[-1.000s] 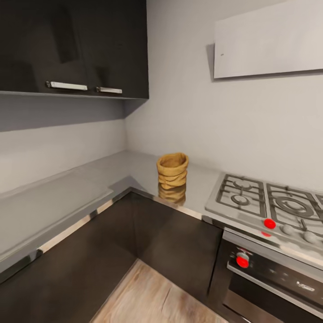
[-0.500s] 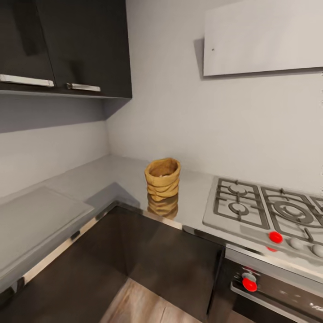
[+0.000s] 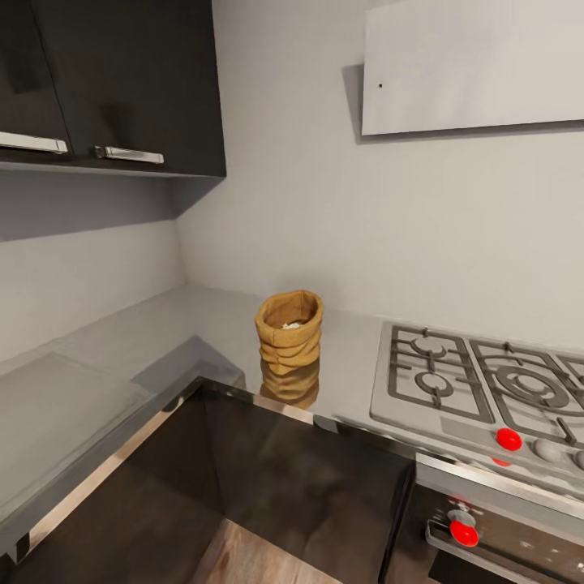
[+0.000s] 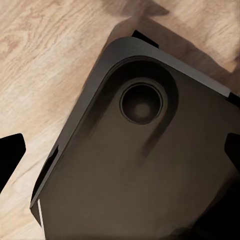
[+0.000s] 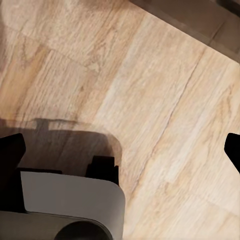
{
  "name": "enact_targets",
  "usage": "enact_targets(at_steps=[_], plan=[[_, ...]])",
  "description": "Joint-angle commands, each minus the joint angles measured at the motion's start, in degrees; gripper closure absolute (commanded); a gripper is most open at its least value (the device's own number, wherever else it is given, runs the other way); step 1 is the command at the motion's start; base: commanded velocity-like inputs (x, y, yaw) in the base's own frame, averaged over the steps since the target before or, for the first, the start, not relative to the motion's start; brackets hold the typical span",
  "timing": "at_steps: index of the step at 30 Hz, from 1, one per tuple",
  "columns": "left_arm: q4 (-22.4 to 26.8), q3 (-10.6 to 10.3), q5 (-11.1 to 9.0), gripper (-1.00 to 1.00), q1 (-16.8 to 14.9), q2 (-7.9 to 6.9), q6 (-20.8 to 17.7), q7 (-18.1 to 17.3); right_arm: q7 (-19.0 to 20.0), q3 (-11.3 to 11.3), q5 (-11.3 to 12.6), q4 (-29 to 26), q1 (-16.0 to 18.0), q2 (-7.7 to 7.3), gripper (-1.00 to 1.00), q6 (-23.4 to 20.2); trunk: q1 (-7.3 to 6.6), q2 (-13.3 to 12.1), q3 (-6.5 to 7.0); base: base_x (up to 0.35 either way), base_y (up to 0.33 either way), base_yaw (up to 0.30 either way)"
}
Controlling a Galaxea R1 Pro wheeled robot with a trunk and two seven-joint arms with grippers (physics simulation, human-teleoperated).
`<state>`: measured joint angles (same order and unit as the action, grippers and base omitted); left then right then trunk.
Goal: In the kitchen, take the popcorn bag from the countertop, put it into the microwave, and heat it until the popcorn is cooked so the cooked popcorn ends up inside the bag.
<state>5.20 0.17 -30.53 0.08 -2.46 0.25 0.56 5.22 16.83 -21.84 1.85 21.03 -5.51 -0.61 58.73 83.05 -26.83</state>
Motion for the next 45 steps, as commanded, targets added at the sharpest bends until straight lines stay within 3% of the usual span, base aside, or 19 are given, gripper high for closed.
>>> enact_targets(at_steps=[1,9,10,11,12,13,15,16,18,22,25,26,28,30,34,36,38,42,45], plan=[[0.1,0.0,-0.1,-1.00,0.0,0.00,0.0,0.1,0.1,0.5,-0.5,0.1,0.1,-0.03,-1.00,-0.1,0.00,0.0,-0.05,0.000,0.000,0.000],[0.1,-0.3,0.0,-1.00,0.0,0.10,0.1,0.1,0.4,0.1,-1.6,-0.1,0.1,-0.39,-1.00,-0.1,0.00,0.0,-0.05,0.000,0.000,0.000],[0.1,-0.4,0.0,-1.00,0.0,0.13,0.1,0.1,0.6,-0.2,-2.5,-0.2,0.1,-0.05,-1.00,-0.3,0.00,0.0,-0.05,0.000,0.000,0.000],[0.1,-0.4,0.1,-1.00,0.0,0.16,0.1,0.1,1.1,-1.2,-4.8,-1.5,0.1,1.51,-1.00,-1.0,0.00,0.0,-0.05,0.000,0.000,0.000],[0.1,-0.4,0.1,-1.00,0.0,0.17,0.1,0.1,2.0,-1.8,-7.4,-5.8,0.1,4.77,-1.00,-4.6,0.00,0.0,-0.05,0.000,0.000,0.000],[0.1,-0.5,0.3,-1.00,0.0,0.18,0.1,0.1,10.8,-2.3,-12.9,-24.5,0.1,12.01,-1.00,-24.7,0.00,0.0,-0.05,0.000,0.000,0.000],[0.1,-0.5,0.4,-1.00,0.0,0.18,0.1,0.1,20.7,-3.2,-13.8,-35.6,0.1,13.39,-1.00,-32.9,0.00,0.0,-0.05,0.000,0.000,0.000],[0.1,-0.5,0.4,-1.00,0.0,0.18,0.1,0.1,26.3,-5.5,-14.0,-41.7,0.1,13.79,-1.00,-36.3,0.00,0.0,-0.05,0.000,0.000,0.000],[0.1,-0.4,0.3,-1.00,0.0,0.14,0.1,0.1,32.6,-11.0,-13.9,-51.8,0.1,14.22,-1.00,-42.8,0.00,0.0,-0.05,0.000,0.000,0.000],[0.1,-0.1,0.1,-1.00,0.0,0.09,0.1,0.1,38.0,-19.8,-13.6,-73.0,0.1,15.51,-1.00,-59.4,0.00,0.0,-0.05,0.000,0.000,0.000],[0.1,-0.1,0.0,-1.00,0.0,0.07,0.1,0.1,41.6,-25.7,-13.4,-80.1,0.2,15.51,-1.00,-59.4,0.00,0.0,-0.05,0.000,0.000,0.000],[0.1,0.0,0.0,-1.00,0.0,0.08,0.1,0.1,42.7,-26.5,-13.3,-80.7,0.8,15.51,-1.00,-59.4,0.00,0.0,-0.05,0.000,0.000,0.000],[0.1,0.0,-0.1,-1.00,0.0,0.08,0.1,0.1,45.2,-27.4,-12.6,-81.4,5.8,15.51,-1.00,-59.4,0.00,0.0,-0.05,0.000,0.000,0.000],[0.1,0.0,-0.1,-1.00,0.0,0.07,0.1,0.1,47.2,-27.5,-10.1,-81.2,20.3,15.51,-1.00,-59.4,0.00,0.0,-0.05,0.000,0.000,0.000],[0.1,-0.1,-0.1,-1.00,0.0,0.04,0.1,0.1,47.6,-27.1,-9.0,-75.4,39.0,15.51,-1.00,-59.4,0.00,0.0,-0.05,0.000,0.000,0.000],[0.1,-0.1,-0.1,-1.00,0.0,0.04,0.1,0.1,47.6,-25.0,-9.0,-70.8,45.9,15.51,-1.00,-59.4,0.00,0.0,-0.05,0.000,0.000,0.000],[0.1,-0.1,-0.1,-1.00,0.0,0.07,0.1,0.1,47.4,-21.1,-9.1,-62.7,54.5,15.51,-1.00,-59.4,0.00,0.0,-0.05,0.000,0.000,0.000],[0.1,-0.1,-0.1,-1.00,0.0,0.07,0.1,0.1,44.3,-18.0,-10.0,-54.0,62.0,15.51,-1.00,-59.4,0.00,0.0,-0.05,0.000,0.000,0.000],[0.1,-0.1,-0.1,-1.00,0.0,0.09,0.1,0.1,34.3,-17.4,-10.3,-52.5,64.0,15.51,-1.00,-59.4,0.00,0.0,-0.05,0.000,0.000,0.000]])
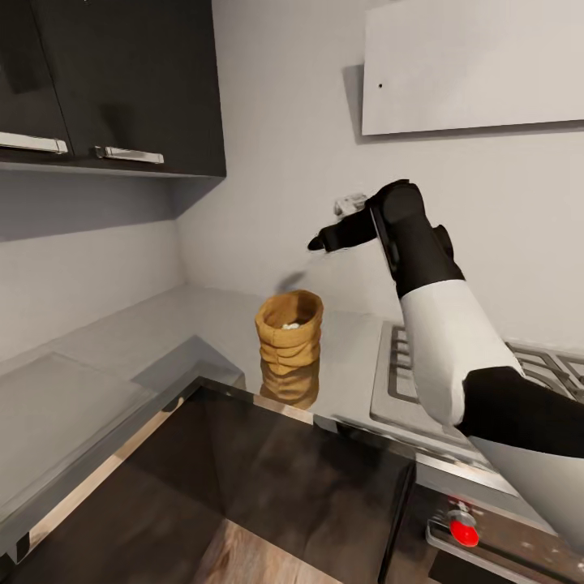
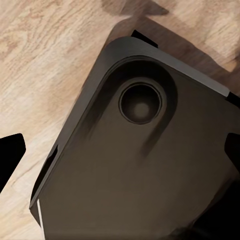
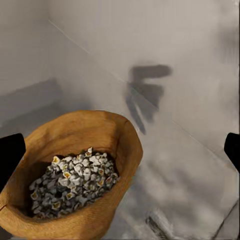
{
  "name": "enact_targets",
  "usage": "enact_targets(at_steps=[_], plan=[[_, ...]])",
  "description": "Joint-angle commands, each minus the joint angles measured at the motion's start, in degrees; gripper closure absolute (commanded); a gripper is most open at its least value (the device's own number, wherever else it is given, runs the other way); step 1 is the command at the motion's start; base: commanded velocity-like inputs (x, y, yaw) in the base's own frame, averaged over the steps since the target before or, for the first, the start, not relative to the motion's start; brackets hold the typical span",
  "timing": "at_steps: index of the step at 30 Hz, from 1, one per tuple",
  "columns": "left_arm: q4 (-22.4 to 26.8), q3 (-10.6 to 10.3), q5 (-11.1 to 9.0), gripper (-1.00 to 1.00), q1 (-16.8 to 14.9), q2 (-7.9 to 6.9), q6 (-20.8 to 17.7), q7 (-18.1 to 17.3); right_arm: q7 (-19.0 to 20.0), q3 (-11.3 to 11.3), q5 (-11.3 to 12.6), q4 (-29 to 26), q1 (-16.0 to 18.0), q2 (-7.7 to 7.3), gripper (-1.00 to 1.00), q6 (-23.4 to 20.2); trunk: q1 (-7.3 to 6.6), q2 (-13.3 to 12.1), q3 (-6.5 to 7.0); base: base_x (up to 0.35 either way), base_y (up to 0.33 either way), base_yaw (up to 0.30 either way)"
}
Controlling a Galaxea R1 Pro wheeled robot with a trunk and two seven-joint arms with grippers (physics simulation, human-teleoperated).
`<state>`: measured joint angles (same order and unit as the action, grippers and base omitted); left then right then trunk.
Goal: In the kitchen, take the popcorn bag from the countertop, put it into the microwave, and heat it until the popcorn is cooked so the cooked popcorn ends up inside the bag.
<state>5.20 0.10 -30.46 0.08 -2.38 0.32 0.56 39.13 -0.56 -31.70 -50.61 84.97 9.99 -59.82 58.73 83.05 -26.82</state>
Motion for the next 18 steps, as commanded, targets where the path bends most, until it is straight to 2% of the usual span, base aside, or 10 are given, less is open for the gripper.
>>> enact_targets(at_steps=[1,3,5,6,7,8,11,13,15,18], plan=[[0.1,0.0,-0.1,-1.00,0.0,-0.01,0.0,0.1,-2.4,0.1,-0.5,0.4,0.3,0.01,-1.00,-0.2,0.00,0.0,-0.06,0.000,0.000,0.000],[0.1,0.0,-0.1,-1.00,0.0,-0.03,0.0,0.1,-5.5,2.2,-0.5,1.7,0.4,0.01,-1.00,-0.2,0.00,0.0,-0.06,0.000,0.000,0.000],[0.1,0.0,-0.1,-1.00,0.0,-0.01,0.0,0.1,-12.3,7.8,-0.5,6.7,1.6,0.01,-1.00,-0.2,0.00,0.0,-0.06,0.000,0.000,0.000],[0.1,0.1,-0.1,-1.00,0.0,0.00,0.0,0.1,-21.9,12.9,0.3,10.5,3.7,0.01,-1.00,-0.2,0.00,0.0,-0.06,0.000,0.000,0.000],[0.1,0.1,-0.1,-1.00,0.0,0.00,0.0,0.1,-26.7,14.9,1.3,11.7,4.4,0.01,-1.00,-0.2,0.00,0.0,-0.06,0.000,0.000,0.000],[0.1,0.1,-0.1,-1.00,0.0,0.00,0.0,0.1,-35.2,17.5,5.7,13.1,5.2,0.01,-1.00,0.0,0.00,0.0,-0.06,0.000,0.000,0.000],[0.1,0.0,-0.1,-1.00,0.0,-0.04,0.0,0.1,-44.0,18.8,16.6,18.0,5.3,0.01,-1.00,4.5,0.00,0.0,-0.06,0.000,0.000,0.000],[0.1,0.0,-0.1,-1.00,0.0,-0.04,0.0,0.1,-49.2,19.0,22.0,23.8,5.3,0.01,-1.00,7.6,0.00,0.0,-0.06,0.000,0.000,0.000],[0.1,0.0,-0.1,-1.00,0.0,-0.01,0.0,0.1,-53.2,19.0,24.1,26.7,5.2,0.01,-1.00,9.3,0.00,0.0,-0.06,0.000,0.000,0.000],[0.1,0.0,-0.1,-1.00,0.0,-0.01,0.0,0.1,-55.3,19.0,25.1,28.0,5.2,0.01,-1.00,9.9,0.00,0.0,-0.06,0.000,0.000,0.000]])
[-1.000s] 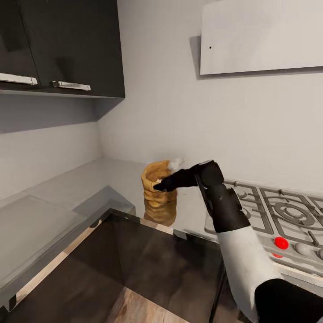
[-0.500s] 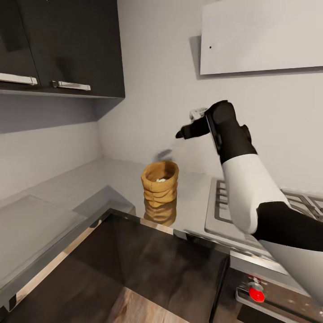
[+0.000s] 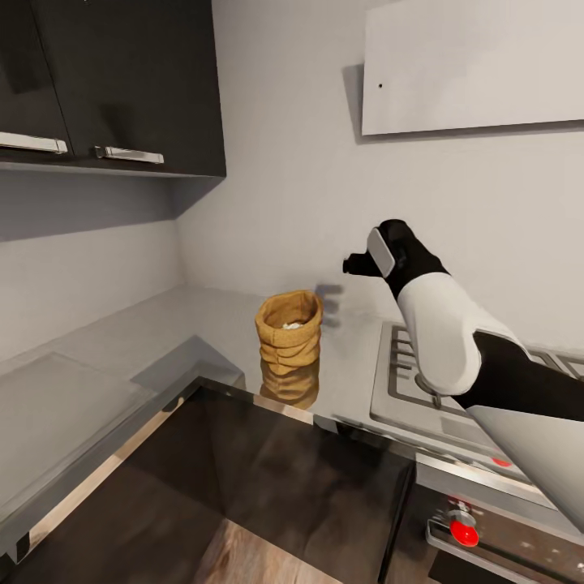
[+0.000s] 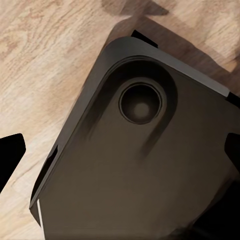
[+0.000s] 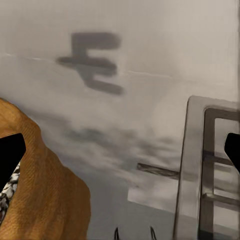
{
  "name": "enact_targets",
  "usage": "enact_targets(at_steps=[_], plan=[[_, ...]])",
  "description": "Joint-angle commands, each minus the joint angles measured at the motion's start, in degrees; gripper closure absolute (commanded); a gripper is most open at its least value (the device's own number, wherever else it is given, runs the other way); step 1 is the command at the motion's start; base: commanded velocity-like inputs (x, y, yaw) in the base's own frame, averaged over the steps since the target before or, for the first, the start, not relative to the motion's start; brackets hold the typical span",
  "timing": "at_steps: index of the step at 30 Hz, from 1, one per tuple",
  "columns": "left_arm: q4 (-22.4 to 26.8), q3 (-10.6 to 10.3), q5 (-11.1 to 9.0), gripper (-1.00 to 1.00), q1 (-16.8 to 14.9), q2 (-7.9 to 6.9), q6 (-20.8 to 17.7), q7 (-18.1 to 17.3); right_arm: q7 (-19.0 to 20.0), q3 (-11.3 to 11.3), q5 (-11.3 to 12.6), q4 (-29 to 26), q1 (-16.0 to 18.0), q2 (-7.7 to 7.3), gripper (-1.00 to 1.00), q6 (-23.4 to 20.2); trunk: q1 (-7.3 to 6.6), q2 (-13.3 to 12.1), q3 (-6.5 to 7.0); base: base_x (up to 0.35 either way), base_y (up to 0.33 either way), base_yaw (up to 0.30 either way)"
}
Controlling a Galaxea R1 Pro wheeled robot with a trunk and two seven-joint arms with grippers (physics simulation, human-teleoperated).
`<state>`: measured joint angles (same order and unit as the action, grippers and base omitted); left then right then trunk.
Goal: In the kitchen, take the popcorn bag from the countertop, put it into the microwave, and heat it until the popcorn is cooked so the cooked popcorn ends up inside the bag.
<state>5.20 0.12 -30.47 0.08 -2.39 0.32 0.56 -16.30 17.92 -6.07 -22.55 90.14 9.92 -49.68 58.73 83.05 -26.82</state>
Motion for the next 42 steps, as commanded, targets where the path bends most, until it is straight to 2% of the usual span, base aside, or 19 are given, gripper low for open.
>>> enact_targets(at_steps=[1,11,27,42], plan=[[0.1,0.0,-0.1,-1.00,0.0,-0.02,0.0,0.1,-0.2,0.5,-0.4,0.3,0.0,0.08,-1.00,-0.2,0.00,0.0,-0.06,0.000,0.000,0.000],[0.1,0.0,-0.1,-1.00,0.0,0.02,0.0,0.1,-0.7,0.4,-0.1,2.7,0.1,0.08,-1.00,-0.8,0.00,0.0,-0.06,0.000,0.000,0.027],[0.1,0.0,-0.1,-1.00,0.0,-0.03,0.0,0.1,-0.9,0.6,-0.2,3.7,0.1,0.08,-1.00,-0.2,0.00,0.0,-0.06,0.000,0.000,0.279],[0.1,0.0,0.0,-1.00,0.0,0.01,0.0,0.1,-1.1,0.7,-0.1,3.8,-0.9,0.08,-1.00,0.9,0.00,0.0,-0.06,0.000,0.000,0.015]])
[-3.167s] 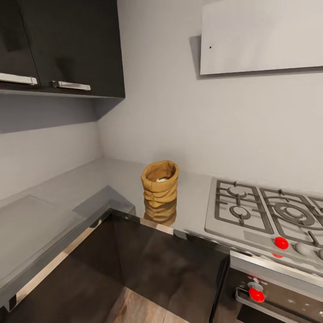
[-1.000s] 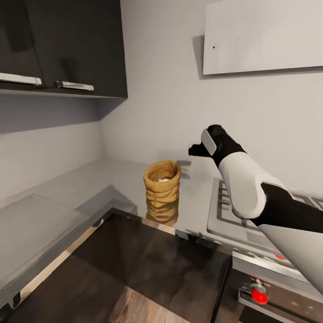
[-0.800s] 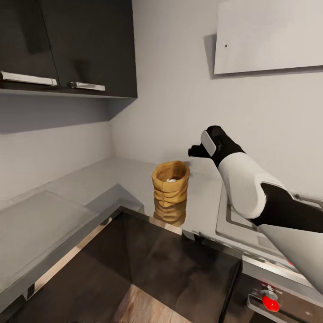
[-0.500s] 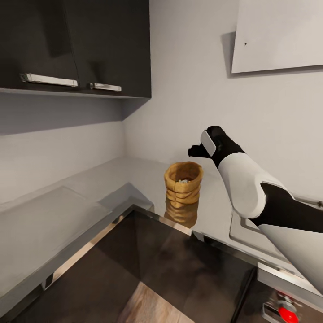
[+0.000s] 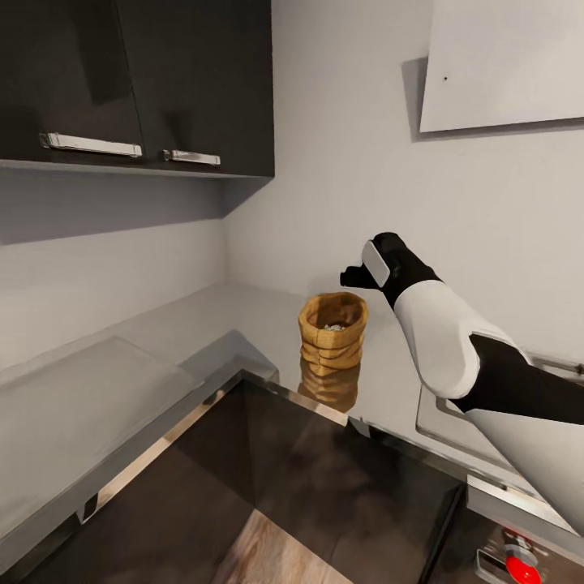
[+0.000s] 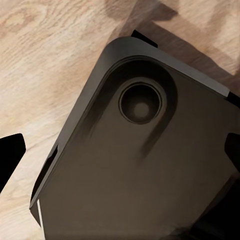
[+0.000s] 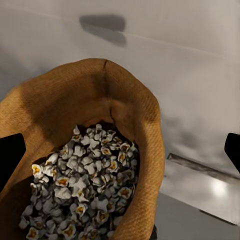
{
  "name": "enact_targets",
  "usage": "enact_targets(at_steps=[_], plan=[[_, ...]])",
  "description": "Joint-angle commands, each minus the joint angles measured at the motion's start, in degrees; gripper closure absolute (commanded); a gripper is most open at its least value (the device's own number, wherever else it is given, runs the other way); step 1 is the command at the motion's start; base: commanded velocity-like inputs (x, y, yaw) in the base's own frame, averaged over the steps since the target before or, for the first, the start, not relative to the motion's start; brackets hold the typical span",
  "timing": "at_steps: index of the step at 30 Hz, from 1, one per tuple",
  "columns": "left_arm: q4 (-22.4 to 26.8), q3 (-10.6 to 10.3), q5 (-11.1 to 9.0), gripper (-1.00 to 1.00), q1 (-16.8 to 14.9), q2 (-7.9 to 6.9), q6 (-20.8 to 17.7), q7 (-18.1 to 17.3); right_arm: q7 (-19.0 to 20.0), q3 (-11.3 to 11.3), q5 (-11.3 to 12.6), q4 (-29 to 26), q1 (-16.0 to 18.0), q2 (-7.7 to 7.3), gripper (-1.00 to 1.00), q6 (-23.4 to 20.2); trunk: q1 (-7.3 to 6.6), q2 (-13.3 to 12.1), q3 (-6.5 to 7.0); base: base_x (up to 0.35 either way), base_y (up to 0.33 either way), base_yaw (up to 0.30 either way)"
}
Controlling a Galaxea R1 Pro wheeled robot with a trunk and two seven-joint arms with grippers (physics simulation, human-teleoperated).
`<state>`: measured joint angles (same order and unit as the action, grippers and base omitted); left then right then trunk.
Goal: In the kitchen, take the popcorn bag from the countertop, put it into the microwave, and heat it until the popcorn is cooked so the cooked popcorn ends up inside the bag.
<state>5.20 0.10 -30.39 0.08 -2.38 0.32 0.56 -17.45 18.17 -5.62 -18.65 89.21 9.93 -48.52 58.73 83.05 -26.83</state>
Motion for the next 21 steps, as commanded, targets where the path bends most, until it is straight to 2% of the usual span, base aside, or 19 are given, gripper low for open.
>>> enact_targets(at_steps=[1,8,14,15,18,21], plan=[[0.1,0.0,-0.1,-1.00,0.0,0.00,0.0,0.1,0.1,0.5,-0.5,-0.1,-0.3,0.07,-1.00,-0.1,0.00,0.0,-0.06,0.000,0.000,0.000],[0.1,0.0,-0.1,-1.00,0.0,0.01,0.0,0.1,0.1,0.5,-0.4,-0.1,-4.6,0.07,-1.00,1.1,0.00,0.0,-0.06,0.000,0.000,0.000],[0.1,0.0,-0.1,-1.00,0.0,0.00,0.0,0.1,0.1,0.6,-0.2,0.0,-5.0,0.07,-1.00,1.1,0.00,0.0,-0.06,0.000,0.000,0.000],[0.1,0.0,-0.1,-1.00,0.0,0.00,0.0,0.1,0.1,0.6,0.4,0.4,-5.1,0.07,-1.00,1.1,0.00,0.0,-0.06,0.000,0.000,0.000],[0.1,0.0,-0.1,-1.00,0.0,-0.01,0.0,0.1,0.1,0.6,4.2,3.0,-5.6,0.07,-1.00,1.2,0.00,0.0,-0.06,0.000,0.000,0.000],[0.1,0.0,-0.1,-1.00,0.0,-0.02,0.0,0.1,-0.1,0.5,4.9,2.9,-5.7,0.07,-1.00,1.6,0.00,0.0,-0.06,0.000,0.000,0.000]])
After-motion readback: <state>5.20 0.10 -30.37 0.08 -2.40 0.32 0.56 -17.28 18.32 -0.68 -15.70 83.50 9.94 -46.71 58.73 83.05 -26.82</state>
